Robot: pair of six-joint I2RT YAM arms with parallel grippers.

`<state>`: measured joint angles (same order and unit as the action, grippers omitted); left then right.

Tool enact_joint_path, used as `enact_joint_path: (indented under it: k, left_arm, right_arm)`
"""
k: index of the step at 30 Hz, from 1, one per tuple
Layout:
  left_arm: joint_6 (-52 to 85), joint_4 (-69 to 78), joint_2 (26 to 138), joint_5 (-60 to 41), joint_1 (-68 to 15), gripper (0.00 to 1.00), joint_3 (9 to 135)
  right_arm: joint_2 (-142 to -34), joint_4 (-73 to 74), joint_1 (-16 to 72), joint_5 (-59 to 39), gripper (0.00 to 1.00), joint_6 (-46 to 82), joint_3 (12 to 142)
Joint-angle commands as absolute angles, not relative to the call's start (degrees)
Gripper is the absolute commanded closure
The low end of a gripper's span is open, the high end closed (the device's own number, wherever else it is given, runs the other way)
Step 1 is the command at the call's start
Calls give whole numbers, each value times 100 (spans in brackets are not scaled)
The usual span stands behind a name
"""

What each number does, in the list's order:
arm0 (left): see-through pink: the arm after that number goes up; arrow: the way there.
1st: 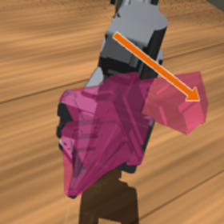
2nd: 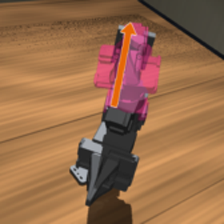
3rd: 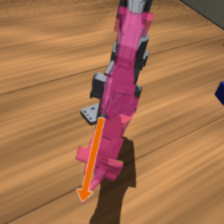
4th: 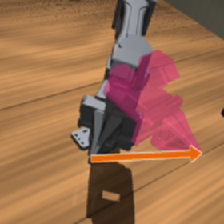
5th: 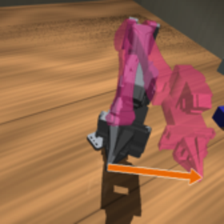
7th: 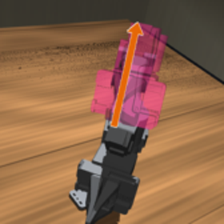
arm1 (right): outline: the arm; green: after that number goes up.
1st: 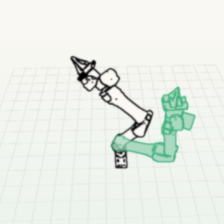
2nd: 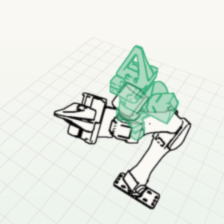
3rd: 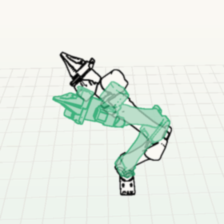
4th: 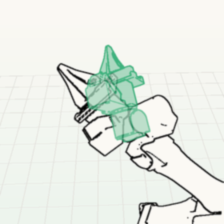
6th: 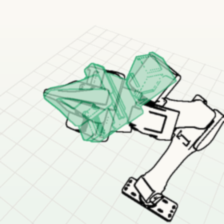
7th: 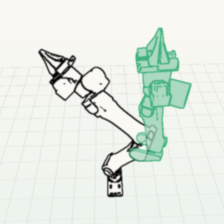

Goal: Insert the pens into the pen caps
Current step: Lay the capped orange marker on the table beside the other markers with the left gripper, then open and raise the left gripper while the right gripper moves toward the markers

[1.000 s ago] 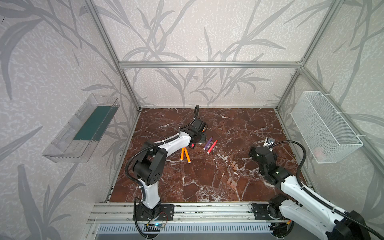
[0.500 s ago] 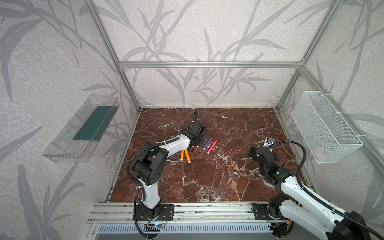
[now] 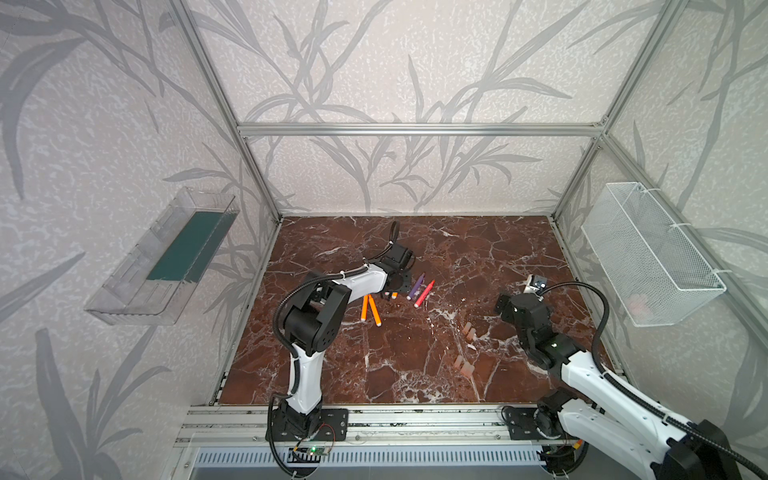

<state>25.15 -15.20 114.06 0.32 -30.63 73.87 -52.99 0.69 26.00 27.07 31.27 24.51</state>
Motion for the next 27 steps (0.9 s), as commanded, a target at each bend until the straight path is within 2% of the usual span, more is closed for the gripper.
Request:
enact_joint_path:
  k: [1, 4, 5, 8, 11, 15, 19, 22, 24, 27]
  left_arm:
    - [2408, -1296, 11215, -212, -3019, 52, 7170]
    - [2432, -1286, 11216, -245, -2947, 52, 7112]
    - [2435, -1269, 11196, -307, -2923, 51, 7095]
    - [2333, -1179, 11079, -560, -2873, 45, 7084]
    - [2212, -1232, 10911, -612, -2873, 42, 7123]
    - [2115, -1343, 10573, -470, -2869, 39, 7059]
    - [1954, -1290, 10112, -698, -2913, 37, 6742]
    - [1799, -1027, 9790, -852, -3057, 37, 6369]
    - [1737, -995, 9670, -859, -3226, 39, 6255]
    - [1616, -1011, 9638, -725, -3575, 41, 6223]
  right_arm:
    - [-5989, 1772, 2618, 531, 20, 3520, 2526]
    - [-7203, 1755, 2632, -580, 47, 3788, 3560]
    - [-7585, 1514, 2705, -668, 53, 3772, 3932]
    - [-8167, 1408, 2766, -678, 57, 3864, 4280]
    - [-8020, 1564, 2767, -327, 53, 3812, 4089]
    - [-7474, 1017, 2766, 489, 47, 3352, 4062]
    - [-6672, 641, 2672, 2458, 32, 2903, 3626]
    - [-6174, 607, 2395, 3369, 22, 2628, 3257]
    - [-6048, 643, 2179, 3688, 20, 2604, 3082]
    - [-6368, 876, 1785, 3663, 18, 2929, 2906]
